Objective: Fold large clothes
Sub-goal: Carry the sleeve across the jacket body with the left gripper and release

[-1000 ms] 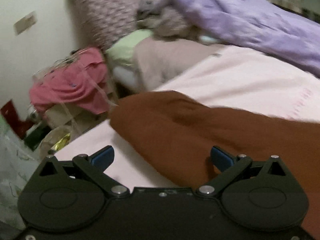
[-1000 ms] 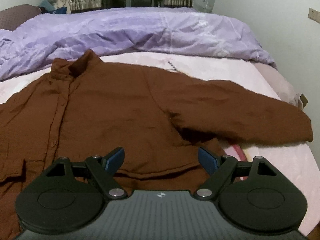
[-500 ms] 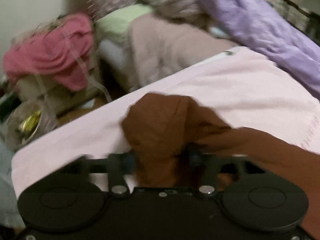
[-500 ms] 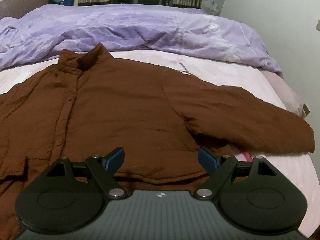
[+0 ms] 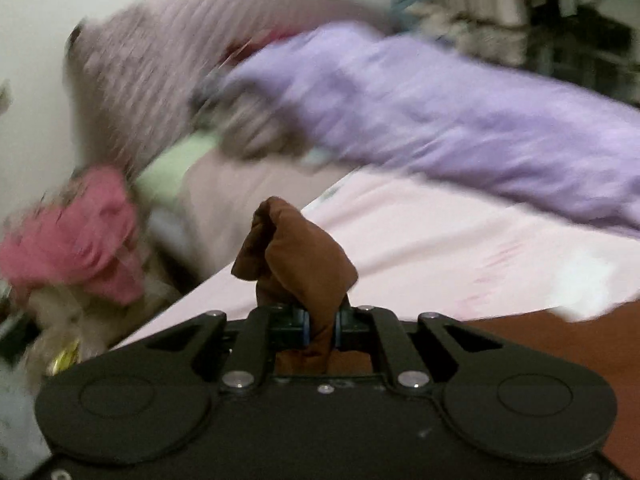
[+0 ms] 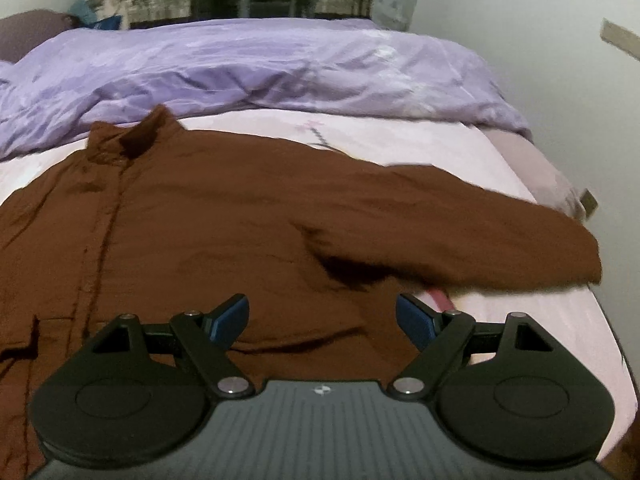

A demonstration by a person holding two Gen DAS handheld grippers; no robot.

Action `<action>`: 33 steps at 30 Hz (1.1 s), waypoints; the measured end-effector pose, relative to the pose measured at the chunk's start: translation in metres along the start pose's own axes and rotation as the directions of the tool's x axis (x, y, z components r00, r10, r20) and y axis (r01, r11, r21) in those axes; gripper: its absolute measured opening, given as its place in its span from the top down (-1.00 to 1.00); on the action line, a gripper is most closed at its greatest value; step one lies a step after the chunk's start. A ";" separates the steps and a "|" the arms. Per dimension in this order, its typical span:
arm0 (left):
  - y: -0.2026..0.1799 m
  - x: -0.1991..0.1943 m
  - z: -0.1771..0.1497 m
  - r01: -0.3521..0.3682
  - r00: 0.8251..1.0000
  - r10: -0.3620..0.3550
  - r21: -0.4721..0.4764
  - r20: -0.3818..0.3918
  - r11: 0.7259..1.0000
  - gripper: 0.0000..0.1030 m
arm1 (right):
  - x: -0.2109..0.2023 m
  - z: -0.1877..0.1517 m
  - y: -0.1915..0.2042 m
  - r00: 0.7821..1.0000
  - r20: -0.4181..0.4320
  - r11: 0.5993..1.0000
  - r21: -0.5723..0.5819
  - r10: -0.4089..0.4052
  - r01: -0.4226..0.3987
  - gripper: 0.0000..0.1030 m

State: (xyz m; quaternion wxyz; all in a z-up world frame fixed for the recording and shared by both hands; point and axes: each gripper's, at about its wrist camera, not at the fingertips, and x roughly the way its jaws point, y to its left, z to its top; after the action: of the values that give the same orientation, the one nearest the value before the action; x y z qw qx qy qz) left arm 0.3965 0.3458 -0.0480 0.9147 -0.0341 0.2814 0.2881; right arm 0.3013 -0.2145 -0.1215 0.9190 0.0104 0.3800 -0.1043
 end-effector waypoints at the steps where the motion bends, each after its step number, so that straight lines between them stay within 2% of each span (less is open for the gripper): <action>1: -0.020 -0.016 0.004 0.028 0.999 -0.029 0.021 0.029 0.999 0.84 | -0.001 -0.001 -0.007 1.000 -0.003 1.000 0.025 -0.002 0.002 -0.90; 4: -0.085 -0.060 0.013 0.121 0.988 -0.128 0.077 0.090 0.990 0.84 | -0.005 -0.007 -0.025 1.000 0.015 0.998 0.060 0.025 -0.026 -0.90; 6: -0.130 -0.088 0.014 0.198 0.970 -0.211 0.113 0.117 0.974 0.83 | -0.002 -0.009 -0.036 1.000 0.008 0.998 0.060 0.007 -0.007 -0.90; 9: -0.200 -0.127 0.007 0.274 0.945 -0.298 0.168 0.137 0.947 0.83 | 0.004 -0.013 -0.054 1.000 -0.006 0.995 0.094 -0.010 0.011 -0.90; 14: -0.311 -0.179 -0.015 0.383 0.897 -0.427 0.281 0.117 0.880 0.83 | 0.012 -0.020 -0.078 0.994 -0.001 0.981 0.161 0.109 -0.108 -0.90; 18: -0.382 -0.201 -0.053 0.478 0.850 -0.524 0.335 0.056 0.812 0.82 | 0.018 -0.022 -0.084 0.993 -0.011 0.980 0.164 0.120 -0.117 -0.90; 24: -0.442 -0.169 -0.113 0.532 0.841 -0.530 0.348 -0.110 0.772 0.81 | 0.026 -0.025 -0.089 0.993 -0.038 0.981 0.164 0.111 -0.103 -0.90; 27: -0.452 -0.155 -0.133 0.549 0.832 -0.532 0.361 -0.155 0.754 0.81 | 0.025 -0.025 -0.092 0.994 -0.042 0.982 0.161 0.103 -0.095 -0.90; 29: -0.457 -0.146 -0.143 0.545 0.835 -0.523 0.389 -0.172 0.743 0.81 | 0.027 -0.025 -0.092 0.994 -0.050 0.984 0.156 0.095 -0.086 -0.90; 31: -0.462 -0.135 -0.152 0.539 0.840 -0.507 0.402 -0.192 0.740 0.81 | 0.029 -0.025 -0.093 0.994 -0.058 0.985 0.155 0.089 -0.079 -0.90; 33: -0.460 -0.128 -0.156 0.544 0.838 -0.504 0.392 -0.211 0.742 0.81 | 0.032 -0.026 -0.092 0.994 -0.066 0.986 0.154 0.083 -0.072 -0.90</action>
State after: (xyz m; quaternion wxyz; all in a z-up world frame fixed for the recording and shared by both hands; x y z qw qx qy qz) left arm 0.4837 -0.1367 -0.1569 0.9283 0.0809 0.3591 -0.0533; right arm 0.2869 -0.3080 -0.1563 0.9046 0.0984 0.4033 -0.0967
